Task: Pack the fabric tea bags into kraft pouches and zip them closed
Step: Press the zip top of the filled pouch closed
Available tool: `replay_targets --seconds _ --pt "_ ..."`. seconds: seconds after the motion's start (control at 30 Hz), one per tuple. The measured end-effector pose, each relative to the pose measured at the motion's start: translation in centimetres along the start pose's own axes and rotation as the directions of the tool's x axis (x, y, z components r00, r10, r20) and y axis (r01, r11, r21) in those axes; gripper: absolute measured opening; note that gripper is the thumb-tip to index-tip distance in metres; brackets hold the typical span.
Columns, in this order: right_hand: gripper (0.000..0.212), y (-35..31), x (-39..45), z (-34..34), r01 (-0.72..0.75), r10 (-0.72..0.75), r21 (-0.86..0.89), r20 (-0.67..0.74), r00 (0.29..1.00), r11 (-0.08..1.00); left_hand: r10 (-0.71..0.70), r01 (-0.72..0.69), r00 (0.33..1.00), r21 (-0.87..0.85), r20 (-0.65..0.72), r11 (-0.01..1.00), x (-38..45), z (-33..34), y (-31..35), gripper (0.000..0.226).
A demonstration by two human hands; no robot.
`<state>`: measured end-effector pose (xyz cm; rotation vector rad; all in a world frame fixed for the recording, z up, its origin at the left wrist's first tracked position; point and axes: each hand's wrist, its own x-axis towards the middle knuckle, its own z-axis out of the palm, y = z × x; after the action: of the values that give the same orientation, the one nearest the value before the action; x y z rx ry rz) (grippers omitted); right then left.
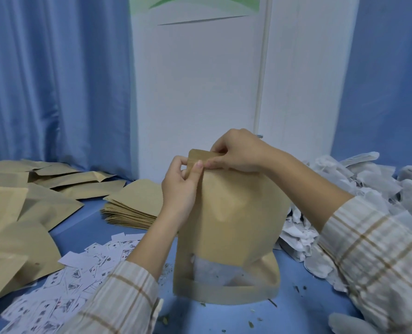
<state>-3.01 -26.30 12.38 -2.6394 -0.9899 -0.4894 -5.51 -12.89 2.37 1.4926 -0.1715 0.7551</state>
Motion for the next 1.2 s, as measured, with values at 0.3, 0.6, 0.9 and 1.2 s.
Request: replay_targets --seconds 0.3,0.6,0.9,1.2 --pt "0.039 1.5 -1.2 -1.0 0.022 -0.017 -0.134 0.038 0.999 0.991 0.005 -0.005 1.0 -0.01 -0.024 1.0 0.1 -0.3 0.1 0.03" --pt "0.043 4.0 -2.7 -0.7 0.016 -0.015 -0.045 0.023 1.0 0.999 0.009 -0.01 1.0 -0.043 -0.02 0.999 -0.1 -1.4 -0.5 0.031" --pt "0.041 5.6 -3.3 -0.9 -0.014 0.008 -0.107 -0.055 0.998 0.994 -0.003 -0.008 0.996 -0.122 -0.091 0.993 1.0 -2.6 -0.7 0.023" --pt "0.067 6.3 -3.7 0.1 -0.174 0.114 -0.231 -0.251 0.961 0.957 -0.021 0.013 0.998 -0.146 -0.053 0.989 1.2 -1.9 0.3 0.018"
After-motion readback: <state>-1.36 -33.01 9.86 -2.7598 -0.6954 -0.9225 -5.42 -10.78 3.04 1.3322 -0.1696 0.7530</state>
